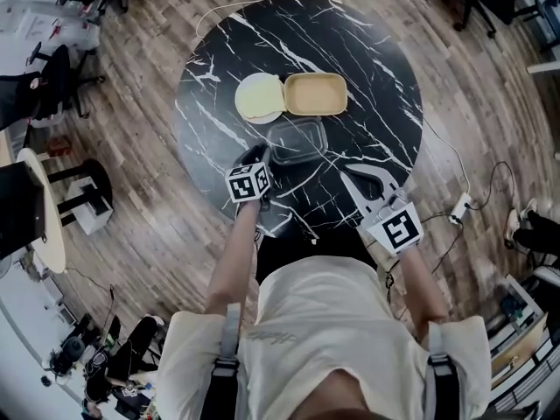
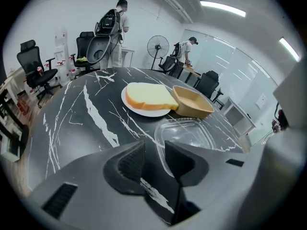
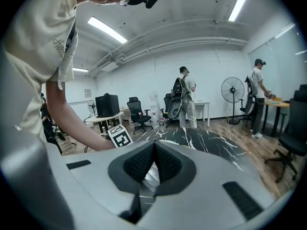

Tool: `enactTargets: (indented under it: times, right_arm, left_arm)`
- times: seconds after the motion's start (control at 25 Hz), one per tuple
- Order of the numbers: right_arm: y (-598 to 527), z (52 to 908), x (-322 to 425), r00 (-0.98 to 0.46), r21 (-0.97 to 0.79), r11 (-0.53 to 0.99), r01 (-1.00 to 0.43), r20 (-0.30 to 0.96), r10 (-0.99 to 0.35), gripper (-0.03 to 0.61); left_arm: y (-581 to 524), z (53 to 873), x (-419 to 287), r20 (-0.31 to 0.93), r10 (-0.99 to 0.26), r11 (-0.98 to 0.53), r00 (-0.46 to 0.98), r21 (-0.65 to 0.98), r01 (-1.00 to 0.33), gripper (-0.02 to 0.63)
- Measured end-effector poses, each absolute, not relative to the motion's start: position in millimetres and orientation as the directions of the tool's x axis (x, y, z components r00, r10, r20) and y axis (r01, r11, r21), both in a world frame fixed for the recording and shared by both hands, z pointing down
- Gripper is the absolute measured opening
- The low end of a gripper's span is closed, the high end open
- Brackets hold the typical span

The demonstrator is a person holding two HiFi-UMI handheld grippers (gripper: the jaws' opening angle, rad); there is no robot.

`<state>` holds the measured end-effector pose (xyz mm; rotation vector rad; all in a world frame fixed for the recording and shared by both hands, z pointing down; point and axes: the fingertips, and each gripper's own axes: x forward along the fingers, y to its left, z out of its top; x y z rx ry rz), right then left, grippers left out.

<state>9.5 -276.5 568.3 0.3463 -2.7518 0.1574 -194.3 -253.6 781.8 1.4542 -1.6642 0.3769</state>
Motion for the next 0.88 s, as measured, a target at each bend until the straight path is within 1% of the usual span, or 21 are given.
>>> enactTargets:
  times: [0.2, 0.56, 0.88]
  right_arm:
    - [-287, 567, 10, -0.906, -0.079, 0.954, -0.290, 0.344, -0.247, 0.006]
    - [-283, 573, 7, -0.902, -0.085, 0.954, -0.286, 0.359, -0.239, 0.006]
    - [-280, 574, 8, -0.901, -0.101, 0.949, -0.299, 0.356, -0.246, 0.006]
  left_arm:
    - [-250, 795, -195, 0.793, -0.607, 0.269, 0.051, 0.266, -0.926, 0.146]
    - [-252, 796, -187, 0.803, -0.589, 0.220, 0.092, 0.269, -0.938, 0.146]
    - [-250, 798, -187, 0.809, -0.581, 0.220, 0.094, 0.268, -0.938, 0.146]
